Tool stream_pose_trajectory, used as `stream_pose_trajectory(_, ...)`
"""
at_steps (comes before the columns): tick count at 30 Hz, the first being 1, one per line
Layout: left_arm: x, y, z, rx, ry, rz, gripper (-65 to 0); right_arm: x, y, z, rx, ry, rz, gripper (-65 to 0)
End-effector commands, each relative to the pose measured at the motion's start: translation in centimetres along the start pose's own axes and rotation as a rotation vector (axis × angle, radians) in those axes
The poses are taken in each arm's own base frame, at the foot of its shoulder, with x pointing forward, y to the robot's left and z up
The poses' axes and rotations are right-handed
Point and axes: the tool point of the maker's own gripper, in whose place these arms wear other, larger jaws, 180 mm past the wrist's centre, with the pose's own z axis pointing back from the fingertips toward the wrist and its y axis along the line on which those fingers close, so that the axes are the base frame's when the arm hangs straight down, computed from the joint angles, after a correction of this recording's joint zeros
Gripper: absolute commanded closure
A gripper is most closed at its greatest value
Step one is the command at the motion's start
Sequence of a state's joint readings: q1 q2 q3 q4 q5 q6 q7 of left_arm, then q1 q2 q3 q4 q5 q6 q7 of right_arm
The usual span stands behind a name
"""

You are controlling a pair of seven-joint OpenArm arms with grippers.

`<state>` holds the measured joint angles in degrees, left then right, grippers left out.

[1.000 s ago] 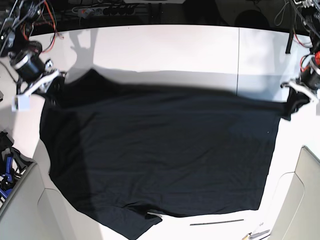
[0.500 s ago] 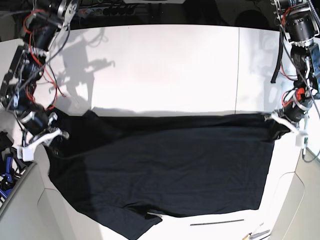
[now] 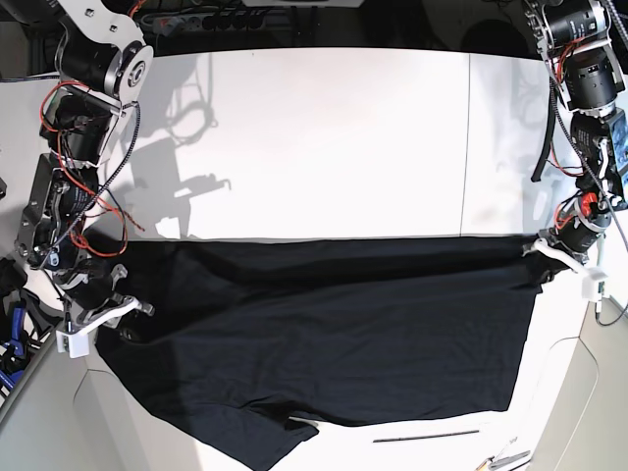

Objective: Fold the T-shirt properly
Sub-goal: 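Lift the shirt with both grippers and drag it toward the robot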

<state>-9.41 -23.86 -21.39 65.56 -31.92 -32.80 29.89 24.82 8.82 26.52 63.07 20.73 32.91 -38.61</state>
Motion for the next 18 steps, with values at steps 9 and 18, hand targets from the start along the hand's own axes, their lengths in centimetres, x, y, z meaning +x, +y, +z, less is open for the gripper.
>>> stream_pose_trajectory(9, -0.2, -0.4, 0.2, -0.051, 0.065, 0.037, -34.9, -2.6, -0.7, 0.5, 0.005, 0.094, -0.041, -42.3)
stream_pose_trajectory(18, 0.5, 2.2, 3.2, -0.051, -0.012, 0.186, -34.9, -3.1, -5.7, 7.3, -0.126, -0.045, -0.124, -42.3)
